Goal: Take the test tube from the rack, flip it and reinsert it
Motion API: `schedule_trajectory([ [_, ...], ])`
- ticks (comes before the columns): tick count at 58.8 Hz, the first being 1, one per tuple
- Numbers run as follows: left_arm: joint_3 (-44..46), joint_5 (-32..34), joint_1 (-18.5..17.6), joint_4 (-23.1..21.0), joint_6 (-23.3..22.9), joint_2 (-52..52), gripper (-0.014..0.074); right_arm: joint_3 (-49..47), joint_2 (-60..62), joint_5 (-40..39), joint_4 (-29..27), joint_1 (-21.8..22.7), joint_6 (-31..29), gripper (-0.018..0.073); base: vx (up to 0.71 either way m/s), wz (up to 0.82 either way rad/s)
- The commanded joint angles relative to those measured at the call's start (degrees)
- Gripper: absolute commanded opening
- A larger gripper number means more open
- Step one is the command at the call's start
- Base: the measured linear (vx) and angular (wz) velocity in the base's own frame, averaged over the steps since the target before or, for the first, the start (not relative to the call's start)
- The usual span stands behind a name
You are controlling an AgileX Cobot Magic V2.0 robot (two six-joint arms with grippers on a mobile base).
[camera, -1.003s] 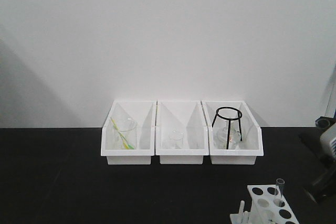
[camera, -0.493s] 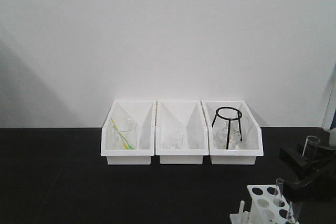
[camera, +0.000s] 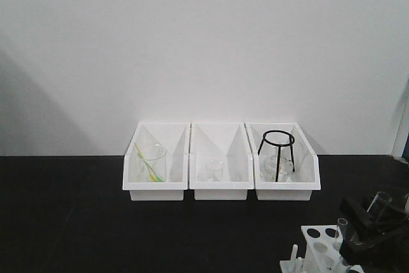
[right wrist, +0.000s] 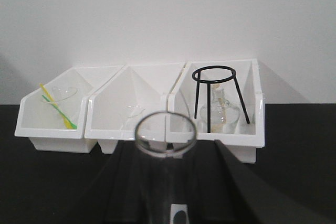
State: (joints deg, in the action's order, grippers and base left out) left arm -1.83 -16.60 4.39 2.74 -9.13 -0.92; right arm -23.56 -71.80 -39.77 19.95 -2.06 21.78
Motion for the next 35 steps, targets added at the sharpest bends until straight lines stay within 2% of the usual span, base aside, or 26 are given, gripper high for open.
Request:
schedule_trajectory([
  [1,0.01,4.98,-0.42,-0.2,0.02,-0.62,-0.0006,-1.44,0.0,-6.46,0.13,0.19,-0.84,-0.0012,0.0,0.0],
  [24,0.01,4.98,-0.42,-0.2,0.02,-0.62,-0.0006,-1.44,-8.21,-8.1,5.99,0.19,-0.82,-0.001,0.0,0.0],
  [35,0.01,4.98,-0.42,-0.2,0.02,-0.62,-0.0006,-1.44,-12.71,-11.11,6.38,0.19,0.46,0.0008,0.0,0.0],
])
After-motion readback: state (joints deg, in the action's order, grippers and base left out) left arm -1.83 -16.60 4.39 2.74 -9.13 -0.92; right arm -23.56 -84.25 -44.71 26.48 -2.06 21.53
